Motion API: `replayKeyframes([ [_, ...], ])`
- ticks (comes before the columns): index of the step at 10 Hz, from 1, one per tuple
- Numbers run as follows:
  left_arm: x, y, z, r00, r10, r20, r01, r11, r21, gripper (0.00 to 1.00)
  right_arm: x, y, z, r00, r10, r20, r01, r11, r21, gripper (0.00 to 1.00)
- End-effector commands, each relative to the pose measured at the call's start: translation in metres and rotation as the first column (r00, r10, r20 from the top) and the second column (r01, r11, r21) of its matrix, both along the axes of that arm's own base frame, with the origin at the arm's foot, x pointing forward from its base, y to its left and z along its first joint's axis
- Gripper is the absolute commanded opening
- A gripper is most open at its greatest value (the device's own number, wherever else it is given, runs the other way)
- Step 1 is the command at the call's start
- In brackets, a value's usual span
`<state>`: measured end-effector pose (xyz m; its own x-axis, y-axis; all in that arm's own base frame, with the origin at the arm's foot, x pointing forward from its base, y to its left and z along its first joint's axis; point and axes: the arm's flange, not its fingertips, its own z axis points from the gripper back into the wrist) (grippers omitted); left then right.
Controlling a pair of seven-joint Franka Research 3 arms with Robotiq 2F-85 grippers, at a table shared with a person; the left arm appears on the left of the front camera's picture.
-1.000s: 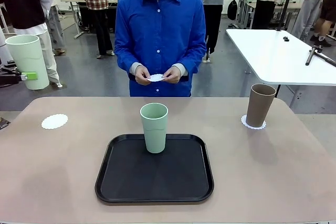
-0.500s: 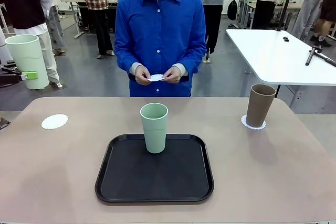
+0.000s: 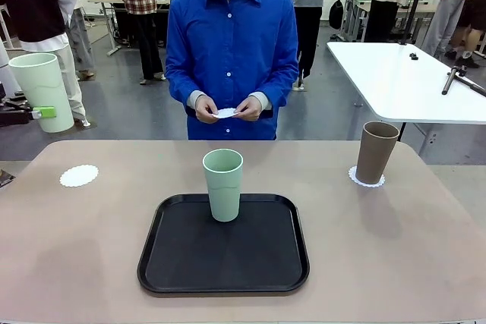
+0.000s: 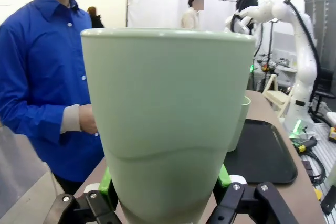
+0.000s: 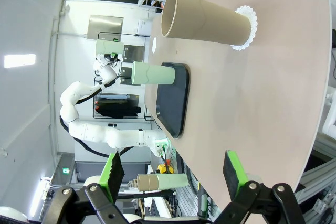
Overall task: Place coasters on the table and set cups on them.
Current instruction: Take one Reusable plastic cup from the Flat Tray and place it on a coaster set by the human.
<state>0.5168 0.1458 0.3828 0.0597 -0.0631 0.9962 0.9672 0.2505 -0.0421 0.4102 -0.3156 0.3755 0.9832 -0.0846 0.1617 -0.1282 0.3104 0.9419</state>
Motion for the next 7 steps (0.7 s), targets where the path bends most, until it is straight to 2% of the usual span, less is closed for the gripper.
replayKeyframes([
  [1,0.023,0.016,-0.023,0.994,-0.112,0.008,0.113,0.992,-0.048,0.84,0.001,0.000,0.001,1.000,-0.003,-0.001,0.003,1.000,-0.007,1.00],
  [2,0.030,0.019,-0.036,0.991,-0.136,0.017,0.137,0.988,-0.066,0.84,0.001,0.000,0.001,1.000,-0.003,-0.001,0.003,1.000,-0.007,1.00],
  [7,0.042,0.030,-0.086,0.988,-0.156,0.018,0.156,0.988,0.017,0.84,0.001,0.000,0.001,1.000,-0.003,-0.001,0.003,1.000,-0.007,1.00],
])
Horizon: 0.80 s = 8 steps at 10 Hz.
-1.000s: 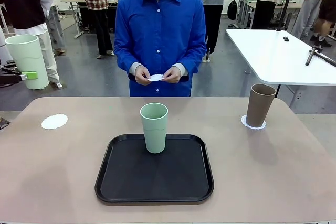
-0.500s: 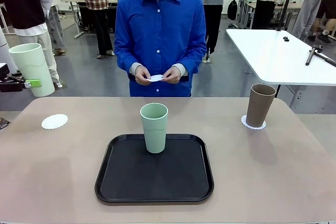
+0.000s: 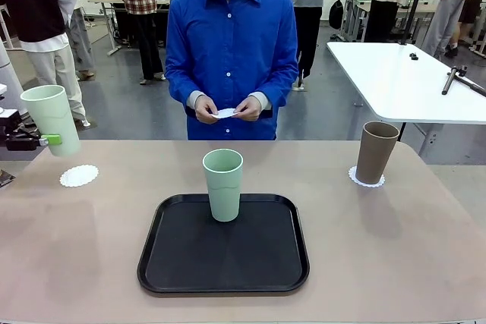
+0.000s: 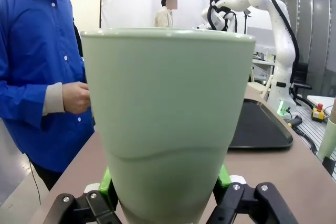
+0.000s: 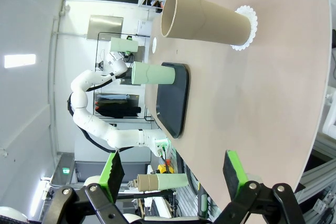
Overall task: Place coasters on the table and set cups on them.
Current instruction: Take one Reusable plastic cup from the Flat Tray and place it on a coaster set by the human.
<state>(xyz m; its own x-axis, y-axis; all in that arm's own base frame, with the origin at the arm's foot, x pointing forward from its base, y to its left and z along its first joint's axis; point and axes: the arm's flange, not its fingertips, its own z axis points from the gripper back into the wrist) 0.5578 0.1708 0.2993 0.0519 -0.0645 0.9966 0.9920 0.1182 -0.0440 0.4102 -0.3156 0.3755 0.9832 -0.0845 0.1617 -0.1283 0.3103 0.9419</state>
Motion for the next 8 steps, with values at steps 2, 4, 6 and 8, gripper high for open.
replayKeyframes([
  [2,0.004,0.013,-0.024,1.000,-0.022,0.012,0.022,1.000,0.013,0.84,0.001,0.000,0.001,1.000,-0.003,-0.001,0.003,1.000,-0.007,1.00],
  [4,0.008,0.018,-0.043,1.000,0.001,-0.008,-0.001,1.000,-0.014,0.84,0.001,0.000,0.001,1.000,-0.003,-0.001,0.003,1.000,-0.007,1.00],
  [6,0.011,0.014,-0.056,1.000,0.005,-0.022,-0.005,1.000,-0.021,0.84,0.001,0.000,0.001,1.000,-0.003,-0.001,0.003,1.000,-0.007,1.00],
  [8,0.012,0.009,-0.065,1.000,0.013,-0.024,-0.014,1.000,-0.027,0.84,0.001,0.000,0.001,1.000,-0.003,-0.001,0.003,1.000,-0.007,1.00],
])
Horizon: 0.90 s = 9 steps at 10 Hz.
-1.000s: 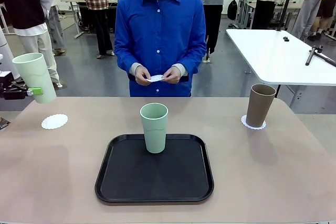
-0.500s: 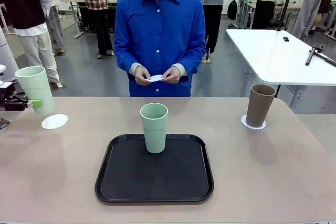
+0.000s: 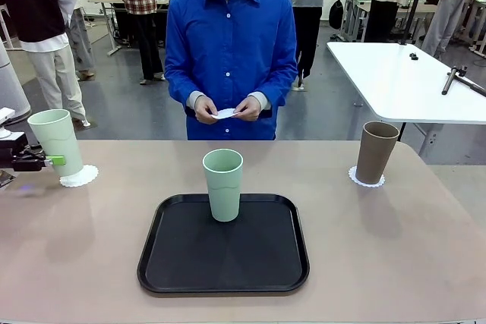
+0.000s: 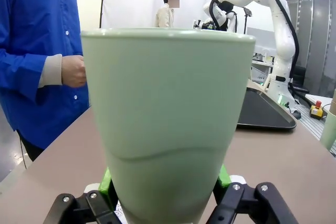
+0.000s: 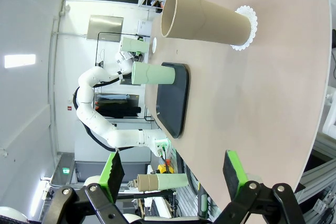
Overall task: Place coasters on the table and set cups on them.
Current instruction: Take one Reusable plastic cup from the Flat Tray and place it on a coaster set by the human.
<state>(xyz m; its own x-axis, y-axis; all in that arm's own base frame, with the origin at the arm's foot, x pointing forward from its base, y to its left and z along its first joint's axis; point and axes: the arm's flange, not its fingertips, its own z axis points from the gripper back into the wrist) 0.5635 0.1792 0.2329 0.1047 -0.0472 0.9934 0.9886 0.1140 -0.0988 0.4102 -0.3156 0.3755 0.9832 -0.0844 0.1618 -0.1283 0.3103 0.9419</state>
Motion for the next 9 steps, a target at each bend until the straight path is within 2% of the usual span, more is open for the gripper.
replayKeyframes([
  [1,0.007,-0.003,-0.003,0.999,0.021,0.032,-0.021,1.000,-0.007,0.84,0.001,0.000,0.001,1.000,-0.004,-0.001,0.004,1.000,-0.007,1.00],
  [4,0.010,-0.005,-0.012,0.998,0.028,0.051,-0.028,1.000,0.005,0.84,0.001,0.000,0.001,1.000,-0.004,-0.001,0.004,1.000,-0.007,1.00],
  [9,0.016,-0.005,-0.023,0.999,0.028,0.039,-0.028,1.000,0.006,0.84,0.001,0.000,0.001,1.000,-0.004,-0.001,0.004,1.000,-0.007,1.00],
])
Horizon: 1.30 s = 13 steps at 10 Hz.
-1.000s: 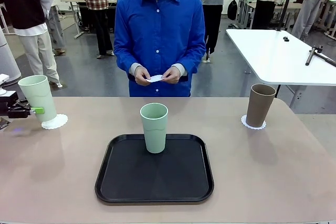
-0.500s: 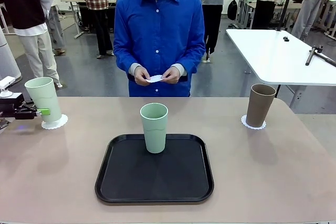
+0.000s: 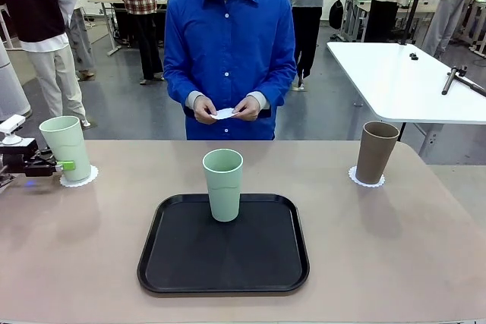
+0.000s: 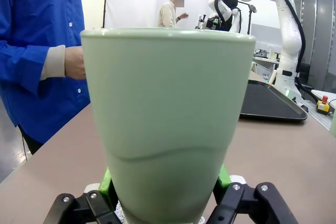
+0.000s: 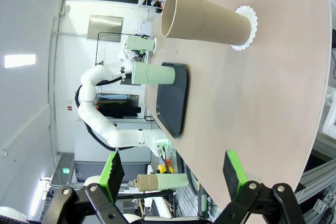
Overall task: Place coasters on the table and set cups on them.
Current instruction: Take one Reusable plastic cup from the Flat Tray and place it on a coaster set by the human.
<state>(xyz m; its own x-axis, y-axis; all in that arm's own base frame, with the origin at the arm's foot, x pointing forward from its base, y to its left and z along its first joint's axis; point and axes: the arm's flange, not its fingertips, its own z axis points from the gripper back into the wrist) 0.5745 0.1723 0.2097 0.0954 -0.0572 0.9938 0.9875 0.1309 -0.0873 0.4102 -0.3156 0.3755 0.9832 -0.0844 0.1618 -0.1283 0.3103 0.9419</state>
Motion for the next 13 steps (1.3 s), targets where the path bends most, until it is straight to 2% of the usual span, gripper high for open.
replayKeyframes([
  [1,0.0067,0.0020,0.0003,1.000,0.007,0.024,-0.007,1.000,0.004,0.84,0.0011,0.0004,0.0010,1.000,-0.004,-0.001,0.004,1.000,-0.007,1.00],
  [8,0.0050,0.0038,-0.0049,1.000,-0.011,0.013,0.011,1.000,0.030,0.84,0.0011,0.0004,0.0010,1.000,-0.004,-0.001,0.004,1.000,-0.007,1.00],
  [9,0.0063,0.0036,-0.0061,1.000,-0.019,0.001,0.019,0.999,0.035,0.94,0.0011,0.0004,0.0010,1.000,-0.004,-0.001,0.004,1.000,-0.007,1.00],
  [10,0.0053,0.0028,-0.0079,1.000,-0.022,-0.006,0.022,0.999,0.035,1.00,0.0011,0.0004,0.0010,1.000,-0.004,-0.001,0.004,1.000,-0.007,1.00],
  [13,0.0061,0.0033,-0.0075,1.000,-0.029,-0.005,0.029,0.999,0.033,1.00,0.0011,0.0004,0.0010,1.000,-0.004,-0.001,0.004,1.000,-0.007,1.00],
])
